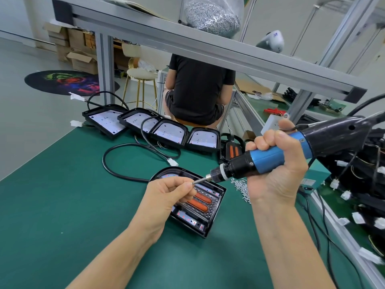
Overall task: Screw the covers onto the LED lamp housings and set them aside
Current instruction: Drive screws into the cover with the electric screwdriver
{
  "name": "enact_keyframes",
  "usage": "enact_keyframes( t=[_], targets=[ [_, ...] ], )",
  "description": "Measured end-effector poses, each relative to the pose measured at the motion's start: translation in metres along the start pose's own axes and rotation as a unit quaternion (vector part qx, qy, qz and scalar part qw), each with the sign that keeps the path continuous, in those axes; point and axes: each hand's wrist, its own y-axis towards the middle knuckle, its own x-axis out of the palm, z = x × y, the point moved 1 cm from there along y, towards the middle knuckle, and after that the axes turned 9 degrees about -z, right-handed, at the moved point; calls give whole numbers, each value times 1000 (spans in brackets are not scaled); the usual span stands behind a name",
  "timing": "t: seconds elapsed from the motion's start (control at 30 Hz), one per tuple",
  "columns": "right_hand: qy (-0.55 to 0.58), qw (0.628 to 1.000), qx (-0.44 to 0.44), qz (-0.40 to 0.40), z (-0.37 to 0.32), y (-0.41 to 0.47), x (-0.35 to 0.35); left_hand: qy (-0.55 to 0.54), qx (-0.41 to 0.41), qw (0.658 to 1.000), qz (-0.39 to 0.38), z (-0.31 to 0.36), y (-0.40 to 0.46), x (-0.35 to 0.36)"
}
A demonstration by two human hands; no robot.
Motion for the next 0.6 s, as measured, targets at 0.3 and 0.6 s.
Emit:
enact_keyframes(
  t=[0.3,0.6],
  targets=[
    [32,997,-15,64,7,-1,-14,39,29,999,-6,0,5,-2],
    [2,998,-29,56,12,12,-23,489,-81,847,189,-9,29,-72]
  ],
)
